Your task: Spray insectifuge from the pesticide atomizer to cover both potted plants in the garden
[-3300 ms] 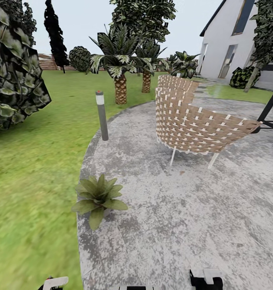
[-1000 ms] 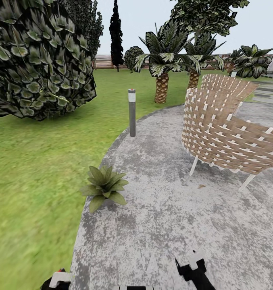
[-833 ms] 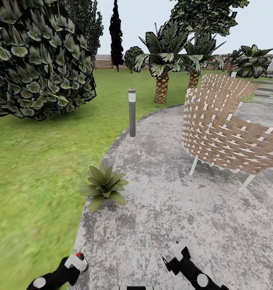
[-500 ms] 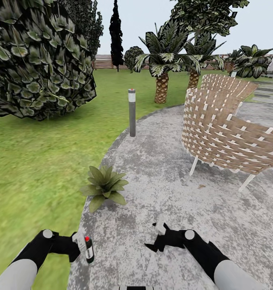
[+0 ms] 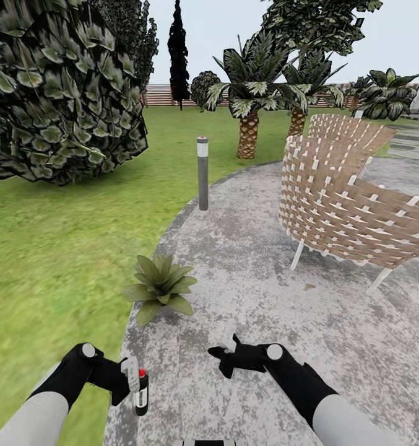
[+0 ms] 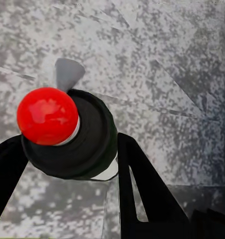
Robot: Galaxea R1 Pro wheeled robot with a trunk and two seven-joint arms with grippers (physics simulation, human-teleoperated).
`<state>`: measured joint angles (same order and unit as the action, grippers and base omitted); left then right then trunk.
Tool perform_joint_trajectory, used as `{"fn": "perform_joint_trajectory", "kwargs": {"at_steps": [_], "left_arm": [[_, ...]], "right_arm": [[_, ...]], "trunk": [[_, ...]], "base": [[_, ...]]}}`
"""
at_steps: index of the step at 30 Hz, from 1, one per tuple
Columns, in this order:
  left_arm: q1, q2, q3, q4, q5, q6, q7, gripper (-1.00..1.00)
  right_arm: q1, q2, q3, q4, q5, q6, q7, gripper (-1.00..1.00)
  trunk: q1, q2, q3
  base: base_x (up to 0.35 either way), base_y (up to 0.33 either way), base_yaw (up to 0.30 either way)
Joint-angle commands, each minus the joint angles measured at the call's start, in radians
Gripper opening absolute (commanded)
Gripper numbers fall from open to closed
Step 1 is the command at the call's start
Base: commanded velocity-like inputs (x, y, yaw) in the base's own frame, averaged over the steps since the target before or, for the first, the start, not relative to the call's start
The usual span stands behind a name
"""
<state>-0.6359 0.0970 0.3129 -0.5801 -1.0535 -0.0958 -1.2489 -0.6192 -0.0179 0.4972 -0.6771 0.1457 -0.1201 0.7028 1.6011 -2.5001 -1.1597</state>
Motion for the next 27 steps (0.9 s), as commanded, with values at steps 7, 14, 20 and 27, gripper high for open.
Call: {"fn": "perform_joint_trajectory", "kwargs": {"at_steps": [7,14,20,27], "left_arm": [[-0.008,-0.059,-0.026,-0.002,-0.008,-0.022,0.0,-1.0],[-0.009,-0.097,-0.07,-0.082,-0.007,-0.027,-0.012,-1.0],[-0.006,-0.099,-0.095,-0.088,0.001,-0.027,-0.012,-1.0],[-0.005,-0.123,-0.095,-0.089,0.001,-0.028,-0.012,-1.0]], "right_arm": [[-0.001,0.066,0.064,-0.001,0.012,-0.009,-0.002,-1.0],[-0.001,0.075,0.066,0.004,0.012,-0.008,-0.002,-1.0],[-0.001,0.075,0.068,0.008,0.011,-0.006,-0.001,-1.0],[-0.001,0.075,0.067,0.008,0.011,-0.006,0.055,-1.0]], "trunk": [[0.0,0.0,-0.001],[0.0,0.0,-0.001],[0.0,0.0,-0.001],[0.0,0.0,-0.001]], "base": [[0.0,0.0,0.0],[0.0,0.0,0.0],[0.0,0.0,0.0],[0.0,0.0,0.0]]}}
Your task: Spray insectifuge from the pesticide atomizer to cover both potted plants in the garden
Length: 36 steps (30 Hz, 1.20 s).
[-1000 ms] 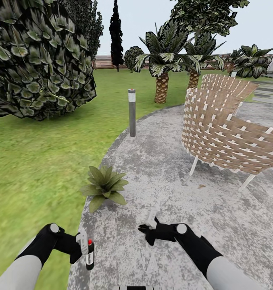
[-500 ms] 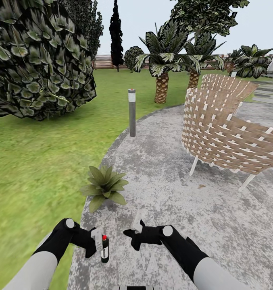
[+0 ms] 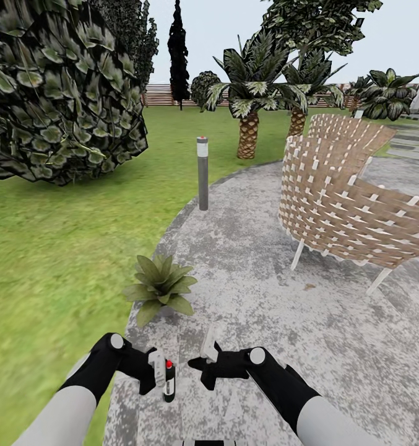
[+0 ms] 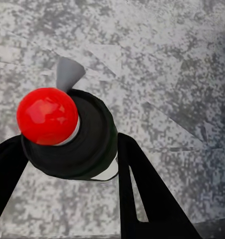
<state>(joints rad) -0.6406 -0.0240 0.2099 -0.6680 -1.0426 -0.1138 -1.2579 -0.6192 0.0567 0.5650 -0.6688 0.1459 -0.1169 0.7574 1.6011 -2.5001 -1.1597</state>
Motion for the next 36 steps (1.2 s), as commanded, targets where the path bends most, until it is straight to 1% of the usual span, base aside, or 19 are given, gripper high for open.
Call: {"fn": "perform_joint_trajectory", "kwargs": {"at_steps": [1,5,10,15,29,36], "left_arm": [[-0.001,-0.008,0.007,-0.001,-0.01,-0.01,-0.003,-1.0],[-0.002,-0.02,0.001,-0.001,-0.01,-0.011,-0.004,-1.0],[-0.002,-0.022,-0.001,-0.001,-0.008,-0.016,-0.008,-1.0],[-0.002,-0.023,-0.005,-0.001,-0.009,-0.018,-0.047,-1.0],[-0.005,-0.056,-0.006,-0.001,-0.008,-0.017,-0.049,-1.0],[-0.007,-0.059,-0.006,-0.001,-0.007,-0.018,-0.05,-1.0]], "right_arm": [[-0.001,0.0,0.0,0.0,0.011,-0.009,0.001,-1.0],[-0.001,0.0,0.0,0.0,0.011,-0.009,0.002,-1.0],[-0.001,0.0,0.0,0.0,0.012,-0.009,0.002,-1.0],[-0.001,-0.001,-0.002,0.001,0.014,-0.009,0.001,-1.0],[-0.001,-0.001,-0.002,0.002,0.015,-0.009,0.0,-1.0],[-0.001,-0.001,-0.002,0.002,0.015,-0.009,-0.001,-1.0]], "trunk": [[0.0,0.0,-0.001],[0.0,0.0,-0.001],[0.0,0.0,-0.001],[0.0,0.0,-0.001],[0.0,0.0,-0.001],[0.0,0.0,-0.001]], "base": [[0.0,0.0,0.0],[0.0,0.0,0.0],[0.0,0.0,0.0],[0.0,0.0,0.0],[0.0,0.0,0.0],[0.0,0.0,0.0]]}}
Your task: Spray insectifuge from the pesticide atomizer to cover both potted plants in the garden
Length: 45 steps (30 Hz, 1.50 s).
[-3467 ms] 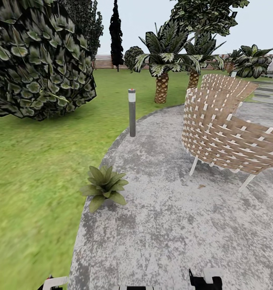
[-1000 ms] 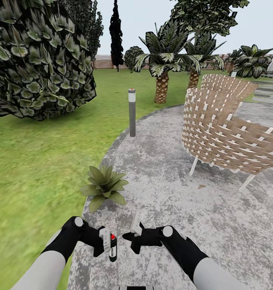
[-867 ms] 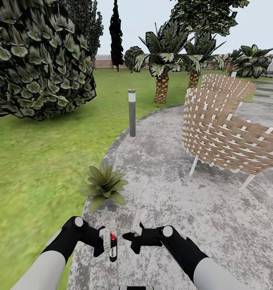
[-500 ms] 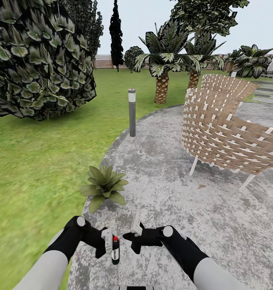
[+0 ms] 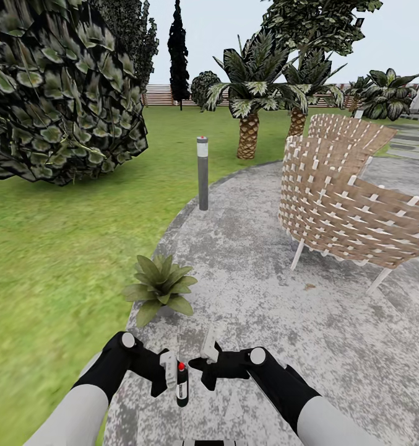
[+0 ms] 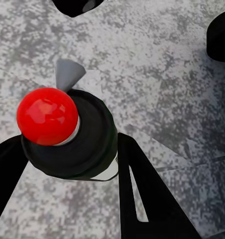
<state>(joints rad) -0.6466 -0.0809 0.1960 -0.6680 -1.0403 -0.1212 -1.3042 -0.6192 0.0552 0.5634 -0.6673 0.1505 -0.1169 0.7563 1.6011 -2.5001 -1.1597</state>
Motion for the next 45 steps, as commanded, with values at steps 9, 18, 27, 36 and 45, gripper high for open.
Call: {"fn": "perform_joint_trajectory", "kwargs": {"at_steps": [9,18,27,36,45], "left_arm": [[-0.002,-0.002,0.008,-0.001,-0.003,-0.015,-0.004,-1.0],[-0.002,-0.002,0.008,-0.001,0.03,-0.029,-0.005,-1.0],[-0.002,-0.002,0.008,-0.001,0.033,-0.031,-0.046,-1.0],[-0.013,-0.003,0.009,-0.001,0.034,-0.028,-0.047,-1.0],[-0.008,0.006,0.007,0.002,0.031,-0.029,-0.046,-1.0]], "right_arm": [[-0.001,0.0,0.0,0.0,0.011,-0.009,0.0,-1.0],[-0.001,0.0,0.0,0.001,0.011,-0.009,-0.002,-1.0],[-0.001,0.0,-0.002,0.001,0.011,-0.009,-0.002,-1.0],[-0.001,0.0,0.0,0.0,0.011,-0.009,-0.002,-1.0],[-0.001,0.0,0.0,0.0,0.011,-0.009,-0.002,-1.0]], "trunk": [[0.0,0.0,-0.001],[0.0,0.0,-0.001],[0.0,0.0,-0.001],[0.0,0.0,-0.001],[0.0,0.0,-0.001]], "base": [[0.0,0.0,0.0],[0.0,0.0,0.0],[0.0,0.0,0.0],[0.0,0.0,0.0],[0.0,0.0,0.0]]}}
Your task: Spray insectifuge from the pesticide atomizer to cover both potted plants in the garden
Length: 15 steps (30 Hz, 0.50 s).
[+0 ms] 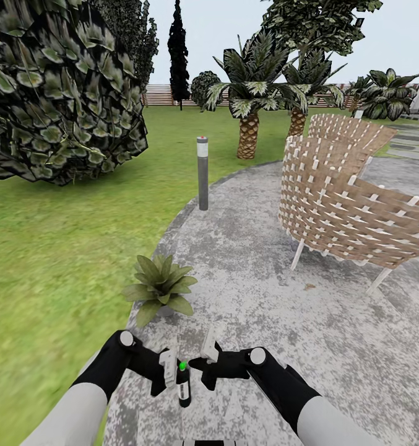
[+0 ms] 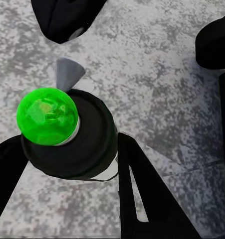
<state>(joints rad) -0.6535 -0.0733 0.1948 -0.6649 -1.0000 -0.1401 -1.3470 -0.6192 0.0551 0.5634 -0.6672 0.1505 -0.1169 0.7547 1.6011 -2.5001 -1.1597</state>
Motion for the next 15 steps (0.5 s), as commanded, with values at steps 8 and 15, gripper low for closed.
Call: {"fn": "perform_joint_trajectory", "kwargs": {"at_steps": [8,15], "left_arm": [[0.009,0.073,0.003,0.006,-0.025,-0.01,0.002,-1.0],[0.01,0.171,0.003,0.007,-0.026,-0.01,0.002,-1.0]], "right_arm": [[-0.001,0.0,0.001,0.0,0.011,-0.009,0.0,-1.0],[-0.001,-0.007,0.001,0.004,0.012,-0.009,-0.002,-1.0]], "trunk": [[0.0,0.0,-0.001],[0.0,0.0,-0.001]], "base": [[0.0,0.0,0.0],[0.0,0.0,0.0]]}}
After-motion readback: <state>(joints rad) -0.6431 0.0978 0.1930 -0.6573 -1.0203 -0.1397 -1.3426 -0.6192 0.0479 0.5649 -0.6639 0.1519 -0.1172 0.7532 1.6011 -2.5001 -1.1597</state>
